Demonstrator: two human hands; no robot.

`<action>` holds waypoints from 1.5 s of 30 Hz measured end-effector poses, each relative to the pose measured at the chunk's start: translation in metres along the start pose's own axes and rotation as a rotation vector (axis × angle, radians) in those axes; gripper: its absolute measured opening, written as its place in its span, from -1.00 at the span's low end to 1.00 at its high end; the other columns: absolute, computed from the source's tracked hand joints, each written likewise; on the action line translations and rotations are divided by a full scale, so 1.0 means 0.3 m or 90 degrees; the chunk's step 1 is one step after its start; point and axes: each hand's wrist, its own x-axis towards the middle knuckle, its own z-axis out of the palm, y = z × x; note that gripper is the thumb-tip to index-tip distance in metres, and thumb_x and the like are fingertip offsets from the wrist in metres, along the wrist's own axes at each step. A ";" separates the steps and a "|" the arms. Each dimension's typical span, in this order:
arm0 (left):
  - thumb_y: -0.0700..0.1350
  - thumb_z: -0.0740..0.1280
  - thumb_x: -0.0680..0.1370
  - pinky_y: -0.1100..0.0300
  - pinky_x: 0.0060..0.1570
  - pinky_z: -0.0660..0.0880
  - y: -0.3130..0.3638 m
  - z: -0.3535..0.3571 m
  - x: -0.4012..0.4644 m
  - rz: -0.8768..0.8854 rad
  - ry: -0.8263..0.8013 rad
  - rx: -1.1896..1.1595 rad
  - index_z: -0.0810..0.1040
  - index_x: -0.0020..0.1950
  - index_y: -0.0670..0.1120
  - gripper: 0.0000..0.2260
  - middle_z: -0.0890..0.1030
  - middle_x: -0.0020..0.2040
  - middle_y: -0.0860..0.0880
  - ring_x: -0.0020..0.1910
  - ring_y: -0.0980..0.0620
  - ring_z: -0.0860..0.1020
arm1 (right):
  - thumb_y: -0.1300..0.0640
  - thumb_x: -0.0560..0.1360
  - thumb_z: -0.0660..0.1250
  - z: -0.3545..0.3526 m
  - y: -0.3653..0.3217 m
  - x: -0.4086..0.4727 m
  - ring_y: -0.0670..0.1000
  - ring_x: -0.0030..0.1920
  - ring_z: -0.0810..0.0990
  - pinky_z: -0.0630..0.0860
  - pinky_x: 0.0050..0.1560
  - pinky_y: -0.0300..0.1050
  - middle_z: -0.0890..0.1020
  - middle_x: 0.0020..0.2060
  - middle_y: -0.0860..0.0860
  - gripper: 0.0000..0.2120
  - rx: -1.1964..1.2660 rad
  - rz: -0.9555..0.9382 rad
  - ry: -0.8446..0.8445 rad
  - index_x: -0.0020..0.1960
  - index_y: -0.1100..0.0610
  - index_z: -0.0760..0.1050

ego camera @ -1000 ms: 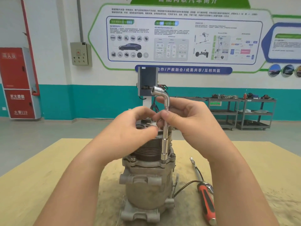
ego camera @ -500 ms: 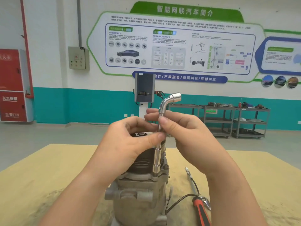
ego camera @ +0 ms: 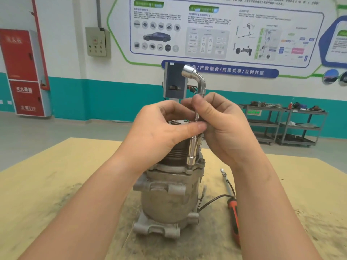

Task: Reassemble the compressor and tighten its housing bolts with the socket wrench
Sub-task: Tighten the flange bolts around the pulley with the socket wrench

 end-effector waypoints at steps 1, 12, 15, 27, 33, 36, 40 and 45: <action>-0.04 0.59 0.32 0.30 -0.05 0.50 0.000 0.002 0.000 -0.004 0.010 0.000 0.63 -0.21 0.01 -0.83 0.71 -0.16 0.12 -0.12 0.21 0.65 | -0.04 0.27 0.48 -0.005 -0.002 -0.002 0.14 -0.12 0.55 0.47 -0.04 0.06 0.68 -0.19 0.05 -0.79 0.002 0.006 -0.016 -0.33 0.06 0.52; -0.11 0.51 0.43 0.35 -0.14 0.57 -0.018 -0.025 0.009 -0.007 -0.028 -0.021 0.69 -0.22 -0.07 -0.94 0.72 -0.23 -0.03 -0.18 0.07 0.70 | 0.14 0.49 0.28 -0.050 -0.002 -0.008 0.05 0.20 0.61 0.48 0.27 -0.02 0.68 0.11 0.08 -0.78 -0.065 -0.018 -0.137 0.05 0.15 0.64; -0.10 0.46 0.47 0.37 -0.09 0.55 -0.012 -0.034 0.008 -0.002 -0.094 -0.041 0.73 -0.13 0.01 -0.94 0.74 -0.15 0.04 -0.10 0.12 0.70 | 0.16 0.43 0.32 -0.042 0.006 -0.007 0.04 0.12 0.63 0.52 0.17 -0.07 0.69 0.09 0.04 -0.85 -0.029 -0.009 -0.117 -0.06 0.14 0.63; -0.03 0.51 0.43 0.40 -0.20 0.54 -0.010 -0.026 0.002 -0.009 -0.058 0.017 0.72 -0.18 0.04 -0.97 0.72 -0.23 0.03 -0.20 0.15 0.68 | 0.18 0.48 0.25 -0.042 0.006 -0.011 0.14 0.25 0.57 0.48 0.29 0.01 0.66 0.11 0.09 -0.79 0.029 0.010 -0.139 0.01 0.22 0.62; 0.07 0.49 0.30 0.42 -0.12 0.52 -0.005 -0.016 -0.004 0.025 -0.082 0.006 0.72 -0.11 0.00 -0.76 0.73 -0.16 0.07 -0.12 0.18 0.69 | 0.18 0.38 0.37 -0.032 0.009 -0.005 0.07 0.04 0.65 0.58 0.09 -0.02 0.70 -0.01 0.03 -0.98 0.006 0.010 -0.094 -0.21 0.12 0.57; 0.03 0.51 0.32 0.45 -0.17 0.50 -0.006 -0.011 -0.004 0.016 -0.072 0.002 0.72 -0.12 -0.01 -0.80 0.73 -0.18 0.06 -0.14 0.18 0.69 | 0.12 0.36 0.40 -0.038 0.007 -0.007 0.15 0.11 0.63 0.50 0.24 0.12 0.69 0.02 0.06 -0.93 -0.004 0.011 -0.090 -0.19 0.11 0.59; -0.08 0.48 0.45 0.47 -0.14 0.50 -0.009 -0.019 -0.004 0.001 -0.096 -0.001 0.73 -0.07 0.01 -0.91 0.73 -0.16 0.07 -0.09 0.18 0.69 | 0.05 0.47 0.31 -0.043 0.000 -0.016 0.13 0.23 0.59 0.43 0.35 0.09 0.66 0.12 0.12 -0.77 -0.040 0.008 -0.121 0.01 0.15 0.63; 0.08 0.50 0.33 0.40 -0.09 0.53 -0.006 -0.012 -0.011 0.008 -0.081 0.012 0.73 -0.05 0.03 -0.75 0.73 -0.13 0.10 -0.08 0.19 0.68 | -0.02 0.22 0.46 -0.037 -0.003 -0.011 0.07 0.08 0.64 0.48 0.24 0.07 0.70 -0.05 0.06 -0.85 -0.033 -0.015 -0.072 -0.30 0.04 0.62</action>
